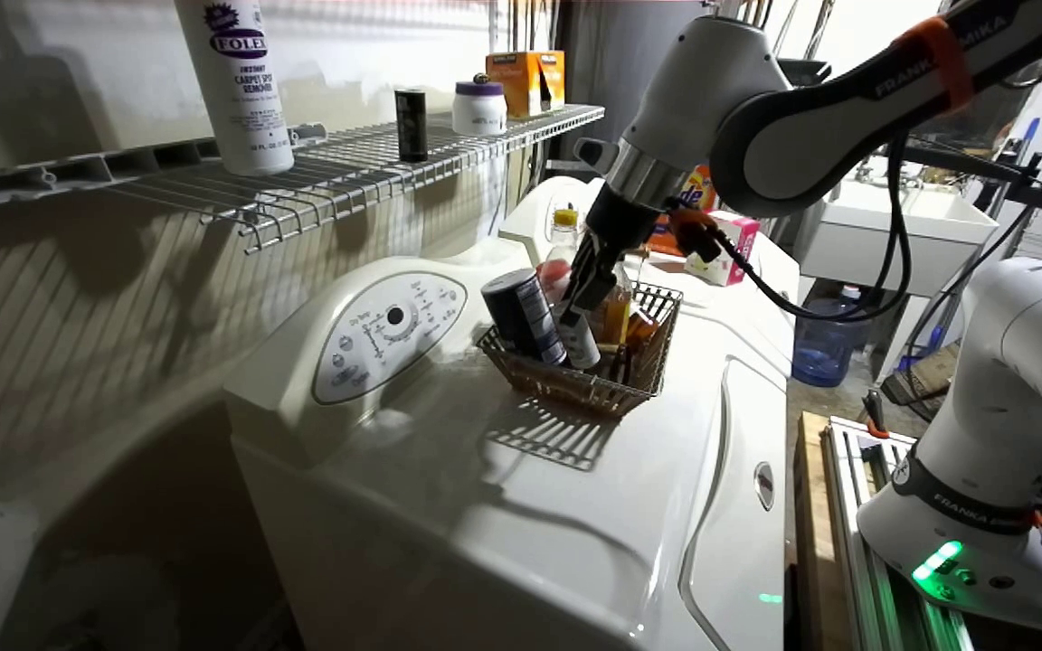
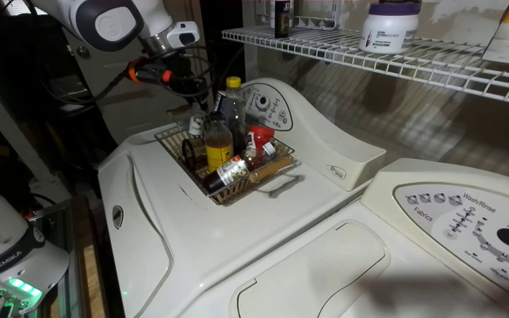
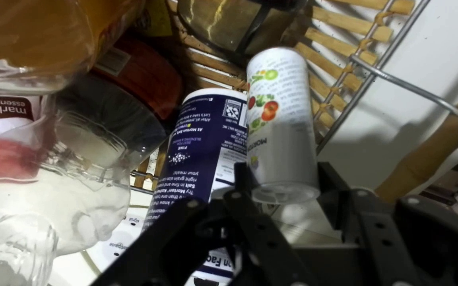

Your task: Remove the small white container from the bottom shelf and put it in the basket.

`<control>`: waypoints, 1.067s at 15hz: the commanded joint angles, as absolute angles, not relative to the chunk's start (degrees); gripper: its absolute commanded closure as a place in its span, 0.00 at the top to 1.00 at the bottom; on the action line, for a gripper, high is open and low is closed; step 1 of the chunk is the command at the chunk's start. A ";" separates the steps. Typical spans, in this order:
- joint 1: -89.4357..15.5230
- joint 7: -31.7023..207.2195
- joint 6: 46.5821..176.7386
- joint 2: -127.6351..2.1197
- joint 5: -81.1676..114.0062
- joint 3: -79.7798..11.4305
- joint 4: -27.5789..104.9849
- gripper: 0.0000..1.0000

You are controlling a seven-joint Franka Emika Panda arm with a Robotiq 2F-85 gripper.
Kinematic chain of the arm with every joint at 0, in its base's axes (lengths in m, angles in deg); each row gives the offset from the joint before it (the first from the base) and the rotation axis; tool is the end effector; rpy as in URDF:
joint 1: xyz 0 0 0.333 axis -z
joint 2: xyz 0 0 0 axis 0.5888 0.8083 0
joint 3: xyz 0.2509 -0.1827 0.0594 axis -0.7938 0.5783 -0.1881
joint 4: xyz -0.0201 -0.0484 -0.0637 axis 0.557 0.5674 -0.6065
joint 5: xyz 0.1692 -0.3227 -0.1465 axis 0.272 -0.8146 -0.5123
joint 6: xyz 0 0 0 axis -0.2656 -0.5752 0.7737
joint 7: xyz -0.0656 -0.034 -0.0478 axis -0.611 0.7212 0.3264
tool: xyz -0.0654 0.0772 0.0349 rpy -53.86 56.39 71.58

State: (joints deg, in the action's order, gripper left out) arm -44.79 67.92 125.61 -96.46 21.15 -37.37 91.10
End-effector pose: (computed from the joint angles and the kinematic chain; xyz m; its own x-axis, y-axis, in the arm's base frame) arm 0.4555 0.0630 0.4220 0.8643 0.3591 0.3522 0.3597 -0.9307 0.0660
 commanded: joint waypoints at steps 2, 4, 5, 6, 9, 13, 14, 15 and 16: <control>-45.61 66.10 125.34 -93.33 24.89 -36.86 88.15 0.20; -45.72 65.79 125.11 -92.64 26.47 -36.76 87.62 0.20; -45.84 65.33 125.02 -92.36 27.38 -36.69 87.46 0.41; -45.93 64.85 124.78 -92.10 28.27 -36.59 87.26 0.70; -45.42 64.74 124.78 -91.72 28.80 -36.90 86.93 0.84; -45.01 65.29 124.75 -92.13 27.90 -37.24 86.66 1.00; -44.99 65.32 124.64 -92.31 27.91 -37.24 86.59 1.00; -45.08 64.95 124.44 -92.75 27.98 -37.19 86.57 1.00; -45.07 64.90 124.02 -93.14 27.85 -37.21 86.47 1.00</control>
State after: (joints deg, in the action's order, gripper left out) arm -45.19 66.41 125.61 -92.72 26.92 -37.19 87.72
